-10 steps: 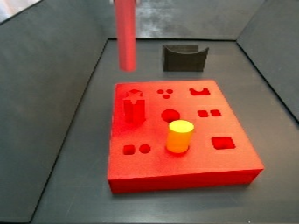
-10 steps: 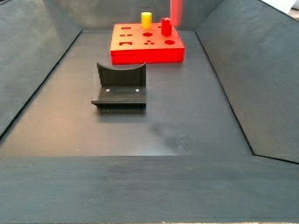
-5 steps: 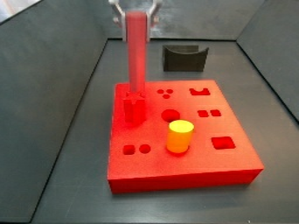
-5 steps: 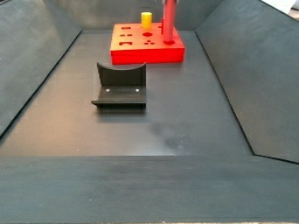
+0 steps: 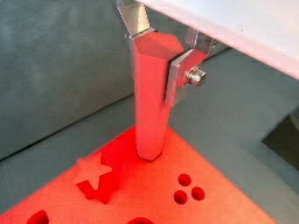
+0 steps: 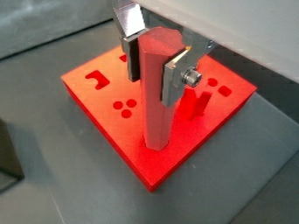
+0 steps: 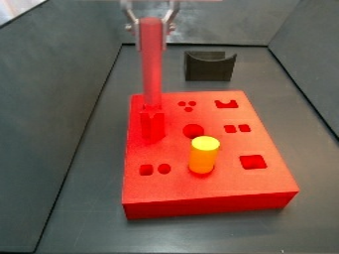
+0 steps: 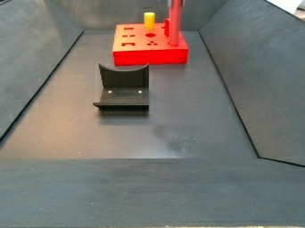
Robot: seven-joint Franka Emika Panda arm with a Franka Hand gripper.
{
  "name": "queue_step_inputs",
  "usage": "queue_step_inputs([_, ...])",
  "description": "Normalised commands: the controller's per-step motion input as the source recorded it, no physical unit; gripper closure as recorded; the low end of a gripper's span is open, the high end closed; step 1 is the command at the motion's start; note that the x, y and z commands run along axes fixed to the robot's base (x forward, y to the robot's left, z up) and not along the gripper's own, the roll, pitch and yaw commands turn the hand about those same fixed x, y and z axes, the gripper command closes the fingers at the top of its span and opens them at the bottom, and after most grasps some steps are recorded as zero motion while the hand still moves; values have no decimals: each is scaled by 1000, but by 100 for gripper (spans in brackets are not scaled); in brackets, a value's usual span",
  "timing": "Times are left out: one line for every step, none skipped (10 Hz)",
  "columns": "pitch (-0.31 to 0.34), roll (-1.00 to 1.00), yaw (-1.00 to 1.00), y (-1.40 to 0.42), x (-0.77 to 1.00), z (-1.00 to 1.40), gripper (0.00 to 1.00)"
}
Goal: Pick up the hexagon object. Move up. Move to above the board. Insert the hexagon object.
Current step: Insert the hexagon object.
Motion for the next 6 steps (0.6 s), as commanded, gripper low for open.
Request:
queue_step_inputs([-59, 99, 120, -80, 186, -497, 100])
queue_step_inputs([-119, 50, 9, -177, 289, -706, 100])
queue_step_inputs([-196, 40, 0, -163, 109, -846, 100])
queue_step_inputs([-179, 0, 17, -91, 0, -631, 100])
queue_step_inputs([-187, -26, 0, 0, 0, -103, 100])
queue_step_inputs([0, 0, 0, 0, 0, 0, 100])
